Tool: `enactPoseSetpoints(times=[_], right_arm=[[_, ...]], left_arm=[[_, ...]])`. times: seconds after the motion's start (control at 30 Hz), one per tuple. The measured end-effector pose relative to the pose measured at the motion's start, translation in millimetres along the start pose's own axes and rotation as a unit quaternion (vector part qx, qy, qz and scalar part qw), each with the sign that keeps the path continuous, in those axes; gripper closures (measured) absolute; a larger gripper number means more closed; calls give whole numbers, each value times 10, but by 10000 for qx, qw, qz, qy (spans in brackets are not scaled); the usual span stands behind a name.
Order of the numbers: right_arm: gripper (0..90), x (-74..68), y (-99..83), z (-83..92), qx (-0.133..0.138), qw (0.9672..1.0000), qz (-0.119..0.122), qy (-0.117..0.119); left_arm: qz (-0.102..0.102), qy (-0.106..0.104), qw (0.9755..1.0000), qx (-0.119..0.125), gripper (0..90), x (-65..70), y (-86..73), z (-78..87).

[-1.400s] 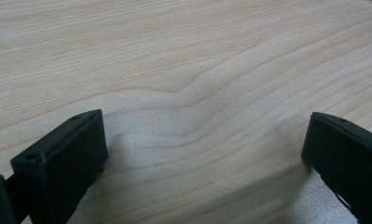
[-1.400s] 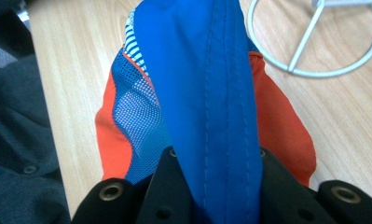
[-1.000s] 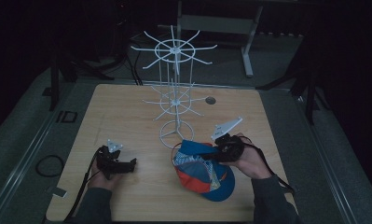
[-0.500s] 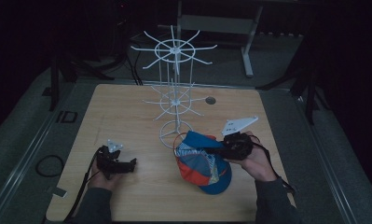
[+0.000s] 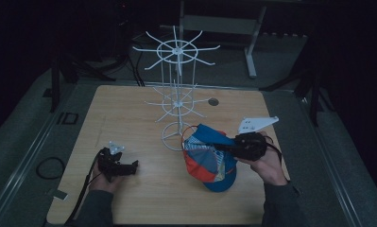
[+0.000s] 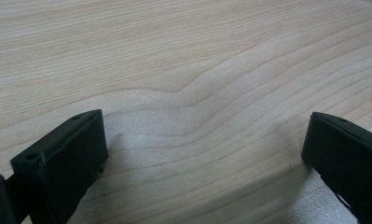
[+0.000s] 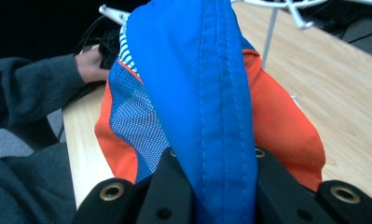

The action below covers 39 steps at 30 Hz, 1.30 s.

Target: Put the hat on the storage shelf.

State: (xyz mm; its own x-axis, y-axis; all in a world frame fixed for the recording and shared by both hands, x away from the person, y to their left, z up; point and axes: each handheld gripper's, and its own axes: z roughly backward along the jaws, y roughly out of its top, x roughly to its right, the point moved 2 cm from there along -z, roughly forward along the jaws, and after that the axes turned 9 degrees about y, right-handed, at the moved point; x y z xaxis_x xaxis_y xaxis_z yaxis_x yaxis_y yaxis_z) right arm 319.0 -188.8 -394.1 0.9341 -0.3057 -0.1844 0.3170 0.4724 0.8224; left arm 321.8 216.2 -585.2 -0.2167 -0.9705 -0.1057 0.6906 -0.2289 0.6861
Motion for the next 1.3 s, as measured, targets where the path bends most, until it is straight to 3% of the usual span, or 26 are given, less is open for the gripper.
enactPoseSetpoints(times=[0.37,1.3], right_arm=[[877,-27,40,185,284,9994,15,-173],[877,7,15,514,684,9963,-83,-522]], left_arm=[[12,1,10000,9,2,2,0,-1],[12,1,10000,8,2,2,0,-1]])
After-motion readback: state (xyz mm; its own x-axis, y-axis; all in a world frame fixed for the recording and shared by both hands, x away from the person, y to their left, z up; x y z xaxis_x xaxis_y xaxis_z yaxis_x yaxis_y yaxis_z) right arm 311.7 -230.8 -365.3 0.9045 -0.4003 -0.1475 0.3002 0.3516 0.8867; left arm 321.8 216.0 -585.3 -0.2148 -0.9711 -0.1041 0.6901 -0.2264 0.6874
